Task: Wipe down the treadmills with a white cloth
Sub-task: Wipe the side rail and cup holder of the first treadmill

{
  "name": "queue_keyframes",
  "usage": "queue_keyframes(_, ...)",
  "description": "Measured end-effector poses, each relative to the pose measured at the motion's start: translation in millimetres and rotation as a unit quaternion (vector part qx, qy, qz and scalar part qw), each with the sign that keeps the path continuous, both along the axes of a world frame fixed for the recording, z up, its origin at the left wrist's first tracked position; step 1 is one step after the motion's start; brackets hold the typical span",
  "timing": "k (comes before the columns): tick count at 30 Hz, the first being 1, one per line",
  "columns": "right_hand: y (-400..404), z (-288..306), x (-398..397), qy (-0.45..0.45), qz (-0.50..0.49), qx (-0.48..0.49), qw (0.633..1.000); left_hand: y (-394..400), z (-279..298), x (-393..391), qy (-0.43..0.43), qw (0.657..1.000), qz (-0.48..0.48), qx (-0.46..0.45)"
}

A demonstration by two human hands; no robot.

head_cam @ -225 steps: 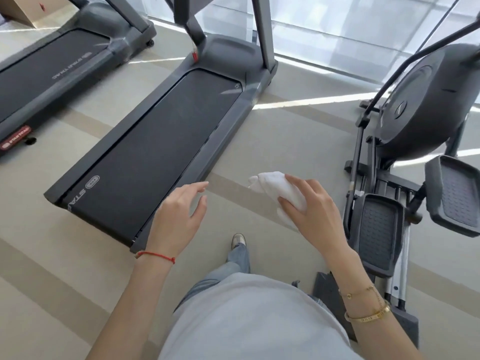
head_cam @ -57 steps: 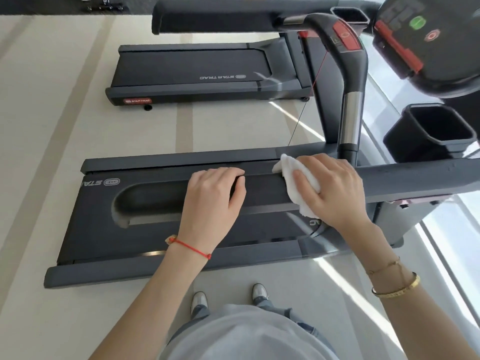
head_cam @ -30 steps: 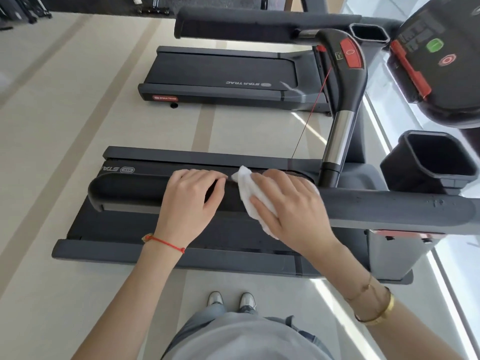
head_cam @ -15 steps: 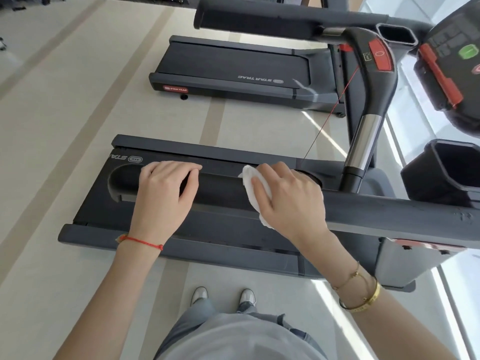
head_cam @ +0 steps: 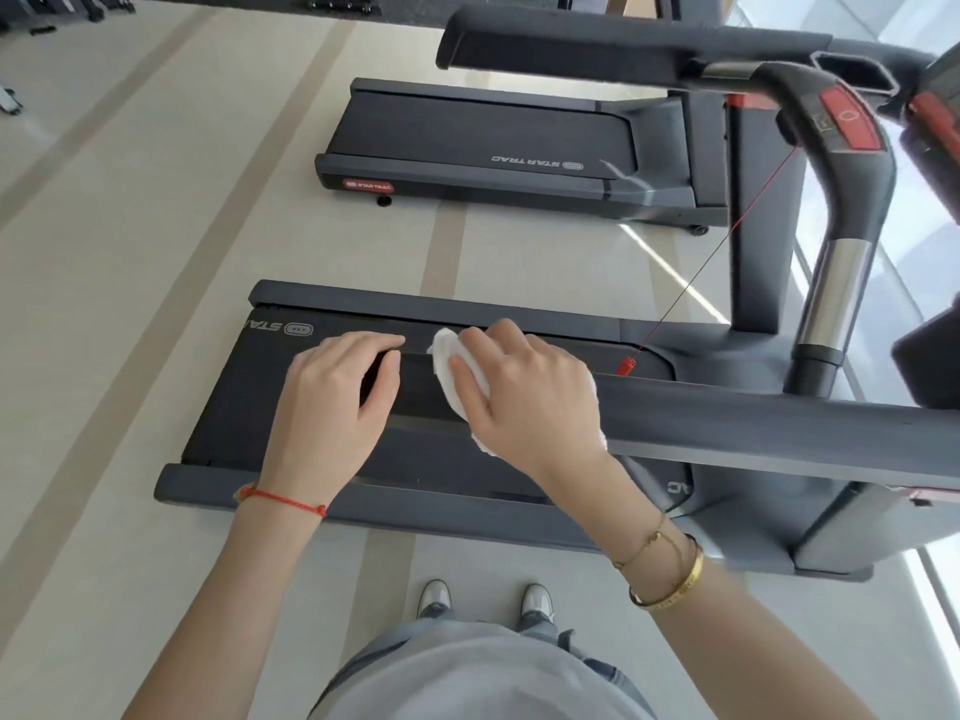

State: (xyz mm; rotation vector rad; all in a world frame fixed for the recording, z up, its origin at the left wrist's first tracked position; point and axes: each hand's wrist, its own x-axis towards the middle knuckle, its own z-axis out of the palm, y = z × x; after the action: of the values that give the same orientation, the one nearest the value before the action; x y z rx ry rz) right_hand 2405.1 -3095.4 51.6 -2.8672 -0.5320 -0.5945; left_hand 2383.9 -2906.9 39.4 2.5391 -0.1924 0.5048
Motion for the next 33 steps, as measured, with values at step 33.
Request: queue_keyframes(33, 32, -10, -7, -0.044, -0.001, 0.044, 0.998, 26, -4, -5, 0.045, 0.996, -0.053, -0.053)
